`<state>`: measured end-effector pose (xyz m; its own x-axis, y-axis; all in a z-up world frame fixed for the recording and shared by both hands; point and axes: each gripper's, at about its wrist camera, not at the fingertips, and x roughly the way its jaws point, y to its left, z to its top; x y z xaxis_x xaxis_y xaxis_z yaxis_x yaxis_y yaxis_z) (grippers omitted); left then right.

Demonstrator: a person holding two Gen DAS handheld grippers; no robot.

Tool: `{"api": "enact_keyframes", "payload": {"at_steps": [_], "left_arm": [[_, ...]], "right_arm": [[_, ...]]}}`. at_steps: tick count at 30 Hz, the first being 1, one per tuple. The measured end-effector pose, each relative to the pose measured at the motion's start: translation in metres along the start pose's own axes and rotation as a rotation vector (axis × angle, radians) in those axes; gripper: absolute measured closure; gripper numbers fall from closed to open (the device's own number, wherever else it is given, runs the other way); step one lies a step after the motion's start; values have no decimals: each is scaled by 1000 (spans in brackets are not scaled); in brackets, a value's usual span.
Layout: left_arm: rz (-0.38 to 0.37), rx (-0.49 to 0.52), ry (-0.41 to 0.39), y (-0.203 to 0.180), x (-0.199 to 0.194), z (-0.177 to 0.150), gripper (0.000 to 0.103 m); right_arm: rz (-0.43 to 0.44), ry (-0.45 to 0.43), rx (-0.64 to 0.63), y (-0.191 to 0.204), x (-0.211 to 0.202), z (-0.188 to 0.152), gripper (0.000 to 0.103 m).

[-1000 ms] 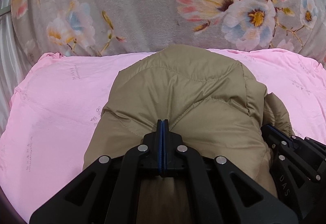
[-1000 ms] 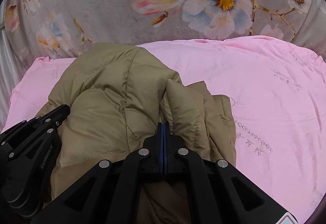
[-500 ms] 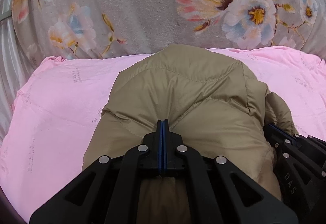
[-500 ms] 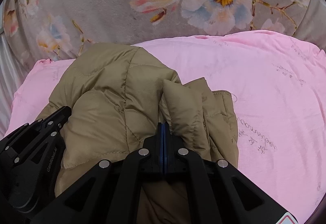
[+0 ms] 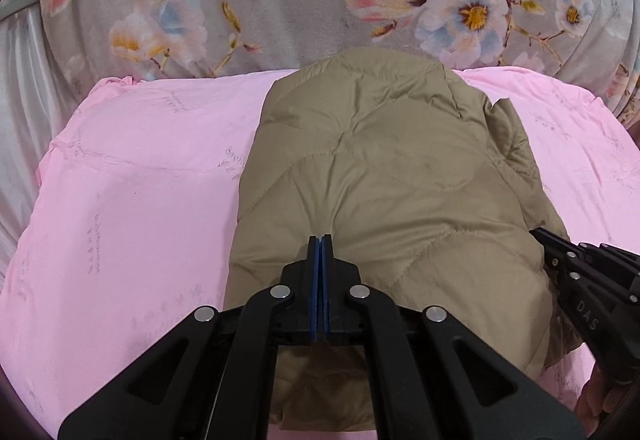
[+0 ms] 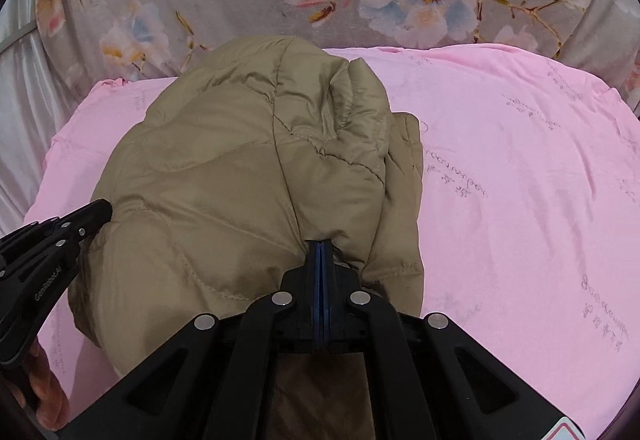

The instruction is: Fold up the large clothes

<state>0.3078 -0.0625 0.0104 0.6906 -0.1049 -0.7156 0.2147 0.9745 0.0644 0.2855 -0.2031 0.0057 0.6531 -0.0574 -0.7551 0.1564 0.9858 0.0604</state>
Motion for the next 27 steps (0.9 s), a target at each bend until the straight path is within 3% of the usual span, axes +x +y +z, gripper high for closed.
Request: {"api": "enact_keyframes", "payload": {"at_steps": [8, 16, 20, 27], "left_arm": [[30, 17, -16, -5, 5, -7, 103], [42, 2, -9, -6, 3, -5, 103], [21, -28, -1, -2, -13, -10, 103], [-6, -33, -3, -5, -56, -33, 102]], "right_arm": [[-102, -65, -70, 15, 5, -12, 103], [-100, -70, -55, 12, -5, -9, 102], [-21, -66, 27, 4, -35, -8, 102], [13, -76, 31, 8, -84, -28, 100]]}}
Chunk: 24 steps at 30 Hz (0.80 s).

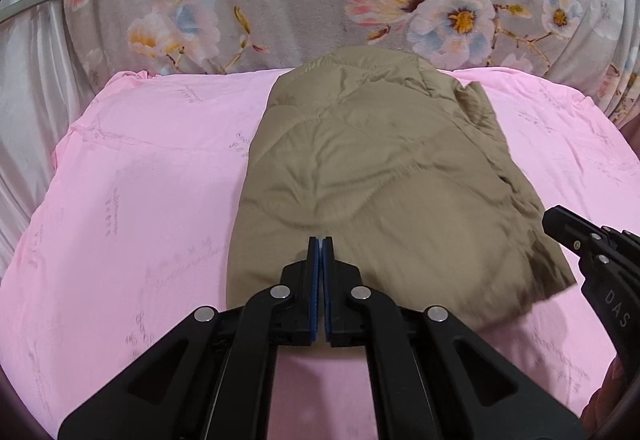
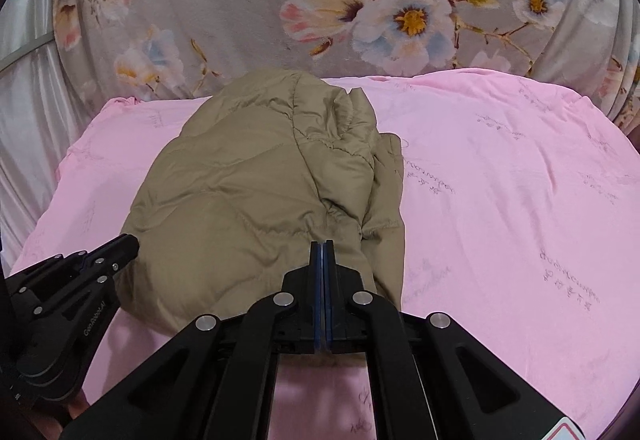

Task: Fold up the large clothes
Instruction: 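Open both tools and pull them back from the folded jacket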

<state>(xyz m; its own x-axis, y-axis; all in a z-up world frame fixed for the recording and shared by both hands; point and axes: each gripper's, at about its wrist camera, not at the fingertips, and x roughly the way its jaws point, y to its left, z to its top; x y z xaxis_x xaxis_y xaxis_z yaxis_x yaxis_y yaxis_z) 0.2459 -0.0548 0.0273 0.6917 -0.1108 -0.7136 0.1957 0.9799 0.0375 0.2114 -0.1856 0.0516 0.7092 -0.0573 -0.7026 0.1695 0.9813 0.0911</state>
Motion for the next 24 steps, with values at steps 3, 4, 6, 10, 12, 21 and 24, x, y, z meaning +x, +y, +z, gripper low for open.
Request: {"api": "enact_keyframes", "payload": {"at_steps": [3, 4, 6, 10, 12, 21, 24], "left_arm": [[1, -7, 4, -1, -14, -16, 101], [-3, -14, 12, 0, -18, -24, 101], [-9, -26, 25, 1, -24, -38, 101], [-22, -51, 63, -1, -29, -72, 95], [-13, -41, 66, -5, -30, -87, 90], [8, -39, 13, -14, -46, -106, 44], [15, -35, 10, -17, -47, -108, 38]], "right_arm": [[0, 12, -7, 2, -15, -16, 98], [0, 16, -8, 2, -20, -23, 97], [1, 24, -12, 2, -26, -34, 95], [3, 56, -17, 4, -29, -63, 85], [-8, 61, -31, 6, -31, -76, 82], [-60, 61, -71, 10, -29, -112, 58], [-77, 48, -79, 11, -31, -114, 49]]}}
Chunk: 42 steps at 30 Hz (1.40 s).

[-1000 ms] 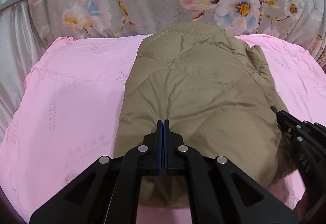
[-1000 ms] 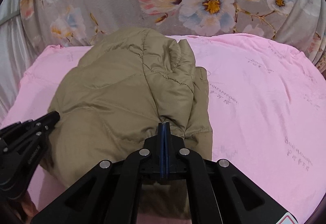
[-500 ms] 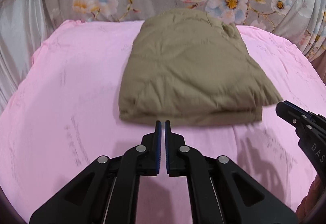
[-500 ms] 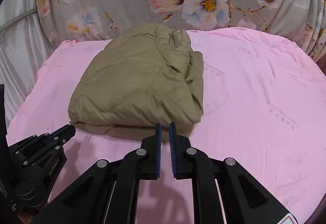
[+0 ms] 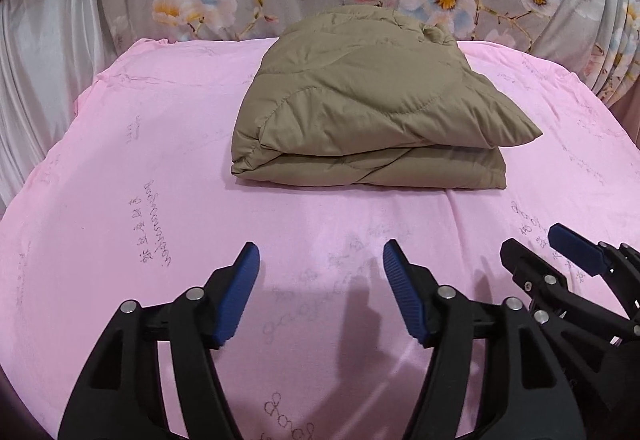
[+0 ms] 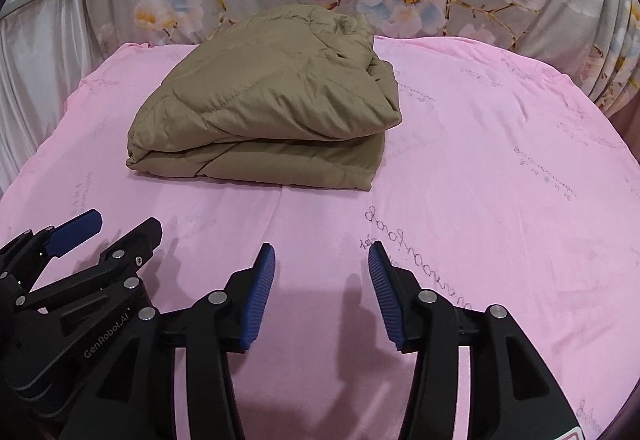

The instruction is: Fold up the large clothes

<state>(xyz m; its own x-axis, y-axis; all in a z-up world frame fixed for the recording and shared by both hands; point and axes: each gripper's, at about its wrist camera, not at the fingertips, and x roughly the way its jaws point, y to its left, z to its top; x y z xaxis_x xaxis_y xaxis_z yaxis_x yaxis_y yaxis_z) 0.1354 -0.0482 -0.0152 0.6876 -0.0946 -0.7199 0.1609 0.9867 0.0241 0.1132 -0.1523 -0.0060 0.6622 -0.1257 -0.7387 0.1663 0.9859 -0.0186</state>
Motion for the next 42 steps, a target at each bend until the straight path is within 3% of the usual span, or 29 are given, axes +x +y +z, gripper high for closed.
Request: {"api": "enact_keyframes", "payload": {"at_steps": [18, 27, 31, 42], "left_arm": [[31, -47, 13, 10, 3, -3, 27], [51, -41, 35, 11, 8, -3, 27], [66, -40, 46, 11, 10, -3, 27], [91, -50, 47, 13, 9, -2, 24]], "right_arm": [[-11, 4, 55, -9, -2, -6, 29], [-27, 28, 45, -9, 4, -6, 29], [-95, 23, 22, -4, 2, -6, 26], [-66, 29, 30, -8, 3, -6, 24]]}}
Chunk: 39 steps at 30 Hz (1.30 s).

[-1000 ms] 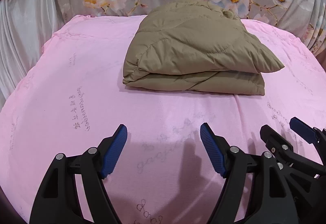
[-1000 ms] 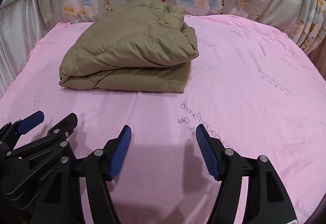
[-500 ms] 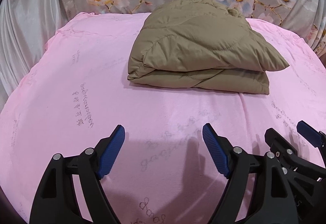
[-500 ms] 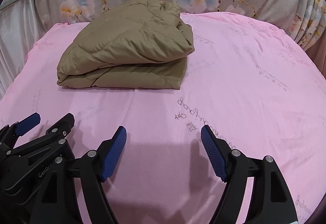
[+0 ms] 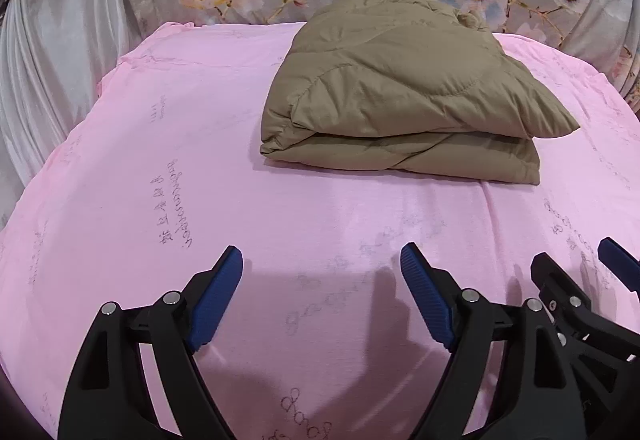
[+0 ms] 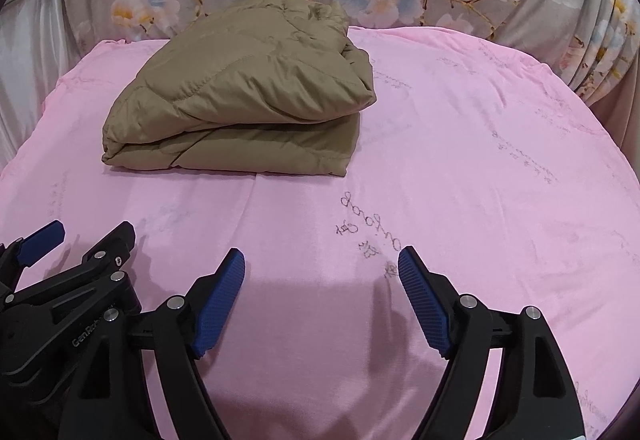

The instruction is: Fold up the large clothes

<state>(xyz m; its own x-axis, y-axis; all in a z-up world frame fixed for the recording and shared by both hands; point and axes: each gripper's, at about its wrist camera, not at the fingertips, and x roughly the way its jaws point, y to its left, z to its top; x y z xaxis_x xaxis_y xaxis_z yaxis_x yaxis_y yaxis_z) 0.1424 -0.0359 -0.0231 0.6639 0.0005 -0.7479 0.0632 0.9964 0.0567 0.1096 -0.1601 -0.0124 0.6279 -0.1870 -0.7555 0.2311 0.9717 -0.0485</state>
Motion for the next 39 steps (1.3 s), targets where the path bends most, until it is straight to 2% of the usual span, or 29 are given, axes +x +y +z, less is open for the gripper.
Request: {"api": "enact_keyframes", "payload": {"at_steps": [11, 23, 39], "left_arm": [[15, -20, 12, 5, 2, 1, 15], [15, -53, -6, 12, -2, 1, 9], [19, -56, -4, 14, -1, 2, 9]], "right_arm": [[13, -7, 11, -2, -1, 1, 21], [10, -5, 21, -4, 0, 0, 18], [6, -5, 19, -3, 0, 0, 18]]}}
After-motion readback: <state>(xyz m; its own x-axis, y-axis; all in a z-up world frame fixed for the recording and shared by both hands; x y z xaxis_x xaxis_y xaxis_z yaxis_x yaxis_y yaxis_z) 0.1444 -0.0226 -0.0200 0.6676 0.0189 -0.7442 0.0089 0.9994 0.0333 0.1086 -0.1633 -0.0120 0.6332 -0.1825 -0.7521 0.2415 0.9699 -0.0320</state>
